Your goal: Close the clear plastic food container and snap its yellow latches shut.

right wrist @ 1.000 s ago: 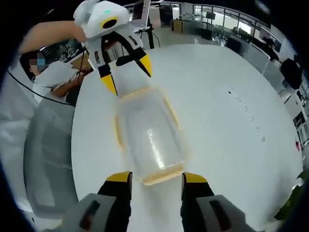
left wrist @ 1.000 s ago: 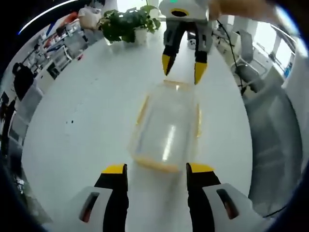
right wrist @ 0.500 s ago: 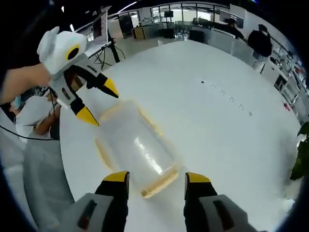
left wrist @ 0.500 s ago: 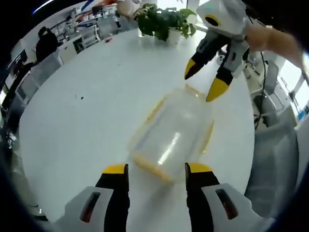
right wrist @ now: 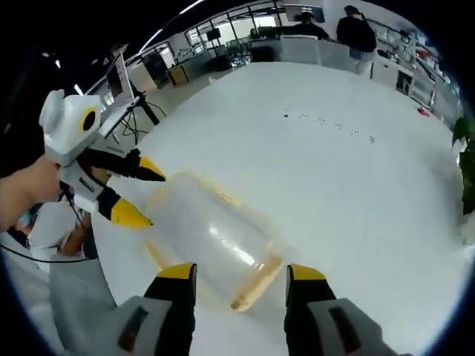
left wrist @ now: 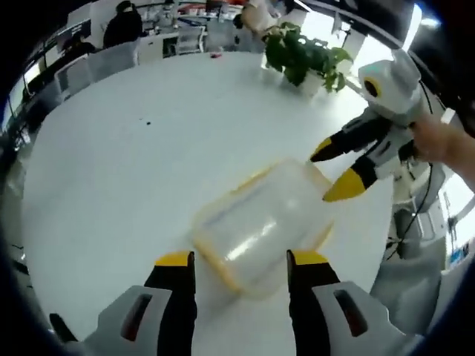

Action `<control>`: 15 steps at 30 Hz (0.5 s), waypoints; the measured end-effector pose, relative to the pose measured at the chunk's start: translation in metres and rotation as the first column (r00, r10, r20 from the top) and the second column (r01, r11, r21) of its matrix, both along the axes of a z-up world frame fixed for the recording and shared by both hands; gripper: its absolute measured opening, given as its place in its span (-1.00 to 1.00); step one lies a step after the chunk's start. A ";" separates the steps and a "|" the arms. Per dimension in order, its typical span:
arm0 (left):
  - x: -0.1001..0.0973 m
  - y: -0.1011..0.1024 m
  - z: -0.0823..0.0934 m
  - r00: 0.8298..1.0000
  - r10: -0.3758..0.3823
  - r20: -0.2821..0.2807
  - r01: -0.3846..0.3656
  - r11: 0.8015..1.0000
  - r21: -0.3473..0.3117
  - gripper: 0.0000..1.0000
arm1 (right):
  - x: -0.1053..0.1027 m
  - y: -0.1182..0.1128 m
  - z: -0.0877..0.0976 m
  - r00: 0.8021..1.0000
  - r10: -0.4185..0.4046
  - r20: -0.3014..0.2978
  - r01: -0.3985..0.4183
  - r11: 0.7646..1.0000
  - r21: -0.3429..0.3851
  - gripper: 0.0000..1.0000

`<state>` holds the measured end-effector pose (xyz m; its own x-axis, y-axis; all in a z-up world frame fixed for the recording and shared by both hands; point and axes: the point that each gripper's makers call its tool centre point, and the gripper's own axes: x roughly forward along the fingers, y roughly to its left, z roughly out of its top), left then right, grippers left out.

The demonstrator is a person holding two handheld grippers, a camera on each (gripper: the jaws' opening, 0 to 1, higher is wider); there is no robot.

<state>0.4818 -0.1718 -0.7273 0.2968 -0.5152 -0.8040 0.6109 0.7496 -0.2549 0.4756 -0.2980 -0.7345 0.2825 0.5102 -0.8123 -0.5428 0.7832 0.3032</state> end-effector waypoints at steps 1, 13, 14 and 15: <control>-0.001 -0.001 0.000 1.000 0.022 -0.012 -0.022 1.000 -0.017 -0.07 | -0.001 0.000 -0.001 1.000 -0.008 -0.007 0.008 1.000 0.002 -0.12; -0.009 0.003 -0.008 0.998 0.047 -0.031 -0.047 0.999 -0.008 -0.19 | -0.004 0.005 -0.007 0.997 -0.074 -0.026 0.074 0.997 0.029 -0.18; -0.008 0.003 -0.008 0.999 0.045 -0.031 -0.045 0.999 -0.008 -0.20 | -0.005 0.005 -0.006 0.997 -0.072 -0.026 0.072 0.997 0.028 -0.19; -0.008 0.003 -0.009 0.999 0.041 -0.031 -0.041 0.999 -0.006 -0.20 | -0.004 0.005 -0.007 0.997 -0.070 -0.027 0.071 0.997 0.027 -0.19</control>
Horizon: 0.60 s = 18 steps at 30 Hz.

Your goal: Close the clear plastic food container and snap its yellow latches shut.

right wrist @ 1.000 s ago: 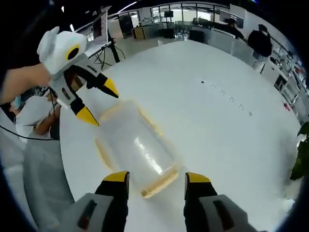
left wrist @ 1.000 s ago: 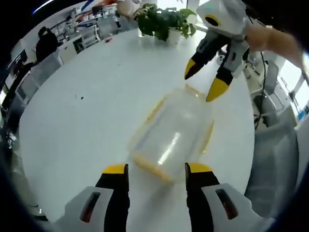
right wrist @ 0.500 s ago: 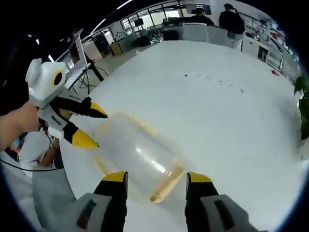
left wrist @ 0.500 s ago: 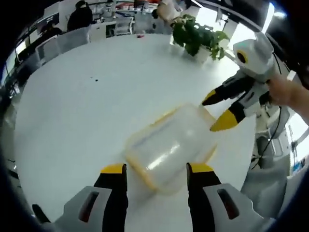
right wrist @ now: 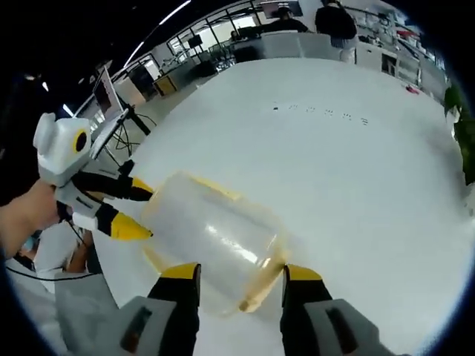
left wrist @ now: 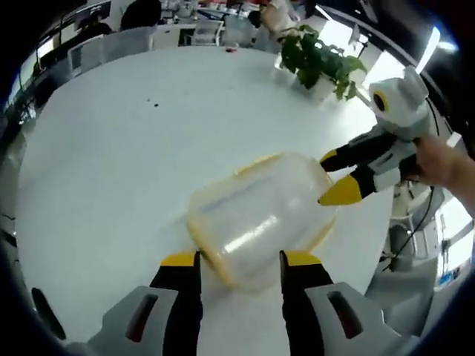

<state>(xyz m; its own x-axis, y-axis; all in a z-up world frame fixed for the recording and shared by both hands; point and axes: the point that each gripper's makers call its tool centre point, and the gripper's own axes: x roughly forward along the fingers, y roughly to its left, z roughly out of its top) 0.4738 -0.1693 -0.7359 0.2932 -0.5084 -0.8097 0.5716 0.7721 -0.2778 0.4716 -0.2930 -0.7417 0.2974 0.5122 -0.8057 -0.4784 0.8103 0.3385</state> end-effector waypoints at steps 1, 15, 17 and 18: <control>-0.001 -0.001 0.001 1.000 -0.010 0.003 0.010 1.000 0.006 -0.21 | 0.000 0.000 0.000 1.000 0.000 -0.002 0.000 1.000 0.003 -0.20; 0.000 -0.004 -0.001 1.000 0.016 -0.021 -0.016 1.000 0.013 -0.28 | -0.002 0.000 -0.006 0.997 -0.019 -0.073 0.018 1.000 -0.008 -0.24; 0.000 -0.003 -0.001 1.000 0.012 -0.020 -0.012 1.000 0.013 -0.28 | 0.000 0.000 -0.006 0.998 -0.023 -0.065 0.022 1.000 -0.002 -0.23; 0.000 -0.003 -0.001 1.000 0.005 -0.016 -0.005 1.000 0.018 -0.27 | -0.001 0.001 -0.005 0.998 -0.022 -0.061 0.022 1.000 -0.001 -0.23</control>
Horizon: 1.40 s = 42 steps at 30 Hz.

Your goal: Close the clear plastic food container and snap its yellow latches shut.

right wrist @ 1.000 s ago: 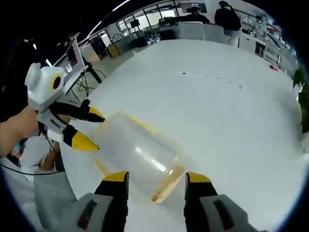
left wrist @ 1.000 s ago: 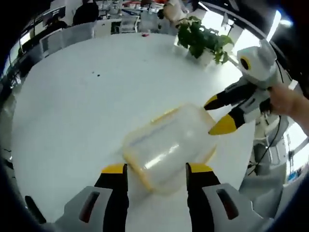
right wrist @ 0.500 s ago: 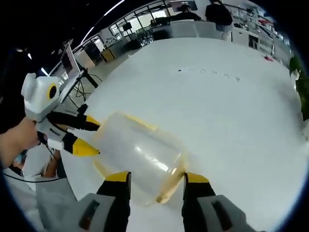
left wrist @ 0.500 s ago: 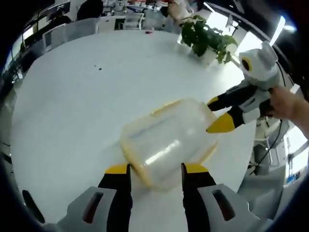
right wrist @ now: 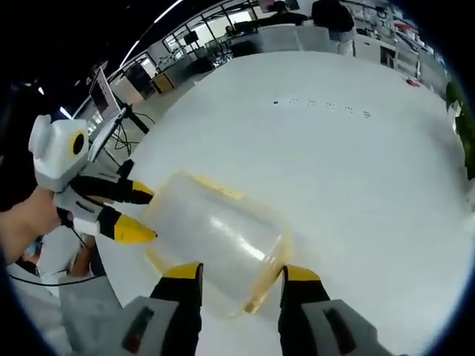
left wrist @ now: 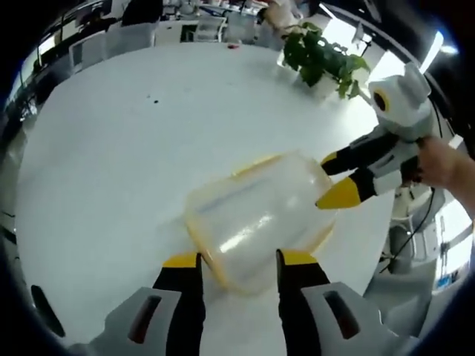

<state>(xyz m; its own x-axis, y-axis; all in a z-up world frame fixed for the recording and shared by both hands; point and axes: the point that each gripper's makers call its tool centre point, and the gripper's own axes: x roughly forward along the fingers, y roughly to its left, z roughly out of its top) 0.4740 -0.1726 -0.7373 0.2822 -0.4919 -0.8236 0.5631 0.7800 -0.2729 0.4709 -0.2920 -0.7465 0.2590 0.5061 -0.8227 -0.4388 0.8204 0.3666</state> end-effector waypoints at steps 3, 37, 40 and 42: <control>0.001 0.000 0.001 1.000 0.007 0.006 -0.007 1.000 0.000 -0.25 | 0.005 0.000 0.000 1.000 -0.020 -0.003 0.020 1.000 0.008 -0.21; -0.013 0.013 0.008 0.986 -0.165 -0.005 0.165 0.986 0.027 -0.18 | -0.009 -0.001 0.016 0.982 0.183 0.040 -0.178 0.979 -0.102 -0.17; -0.014 0.017 0.006 0.983 -0.182 -0.009 0.183 0.982 0.041 -0.19 | -0.014 -0.004 0.016 0.975 0.221 0.038 -0.215 0.968 -0.126 -0.19; -0.014 0.020 0.008 0.981 -0.193 -0.003 0.193 0.980 0.051 -0.18 | -0.016 -0.005 0.016 0.970 0.240 0.038 -0.233 0.962 -0.143 -0.19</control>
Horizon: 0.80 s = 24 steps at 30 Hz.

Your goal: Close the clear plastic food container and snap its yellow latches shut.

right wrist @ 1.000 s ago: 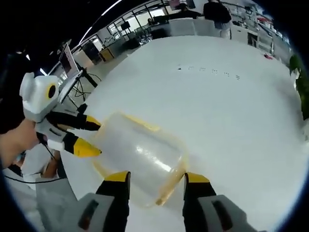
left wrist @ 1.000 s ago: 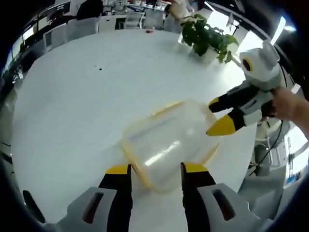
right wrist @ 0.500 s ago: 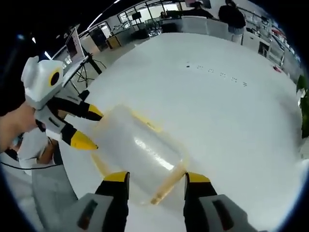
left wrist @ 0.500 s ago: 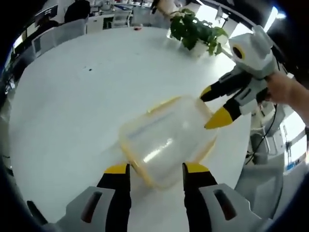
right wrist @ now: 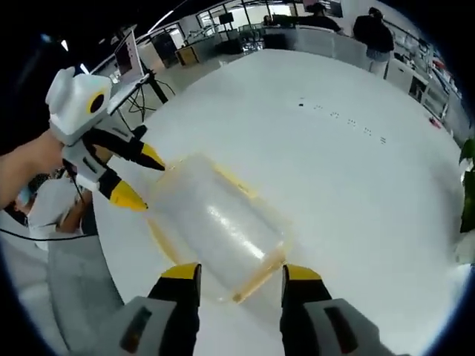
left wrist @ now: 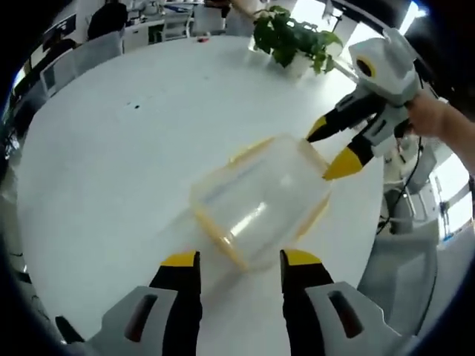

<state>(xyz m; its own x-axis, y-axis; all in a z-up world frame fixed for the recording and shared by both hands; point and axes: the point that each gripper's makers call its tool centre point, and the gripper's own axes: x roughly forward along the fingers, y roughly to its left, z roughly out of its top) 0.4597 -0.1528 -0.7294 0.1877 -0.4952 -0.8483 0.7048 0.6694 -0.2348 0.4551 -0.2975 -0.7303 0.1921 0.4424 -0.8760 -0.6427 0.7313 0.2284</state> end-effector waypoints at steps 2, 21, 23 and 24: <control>0.000 0.001 0.004 1.000 -0.015 0.015 0.015 1.000 0.004 -0.18 | -0.001 0.000 0.001 1.000 0.013 0.005 -0.013 1.000 -0.005 -0.19; 0.009 0.006 0.029 0.979 -0.184 0.094 0.176 0.981 0.082 -0.18 | -0.008 -0.009 0.008 0.970 0.241 0.028 -0.232 0.957 -0.176 -0.23; 0.010 0.004 0.030 0.972 -0.208 0.105 0.199 0.975 0.096 -0.18 | -0.008 -0.011 0.008 0.959 0.280 0.035 -0.266 0.940 -0.215 -0.23; 0.010 0.003 0.031 0.966 -0.234 0.113 0.222 0.969 0.112 -0.18 | -0.010 -0.010 0.008 0.956 0.293 0.033 -0.278 0.934 -0.222 -0.23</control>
<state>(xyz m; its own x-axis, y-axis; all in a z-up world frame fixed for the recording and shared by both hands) 0.4698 -0.1495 -0.6989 0.1867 -0.4531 -0.8717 0.8610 0.5028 -0.0769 0.4455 -0.3079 -0.7227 0.1444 0.2920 -0.9455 -0.8397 0.5416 0.0390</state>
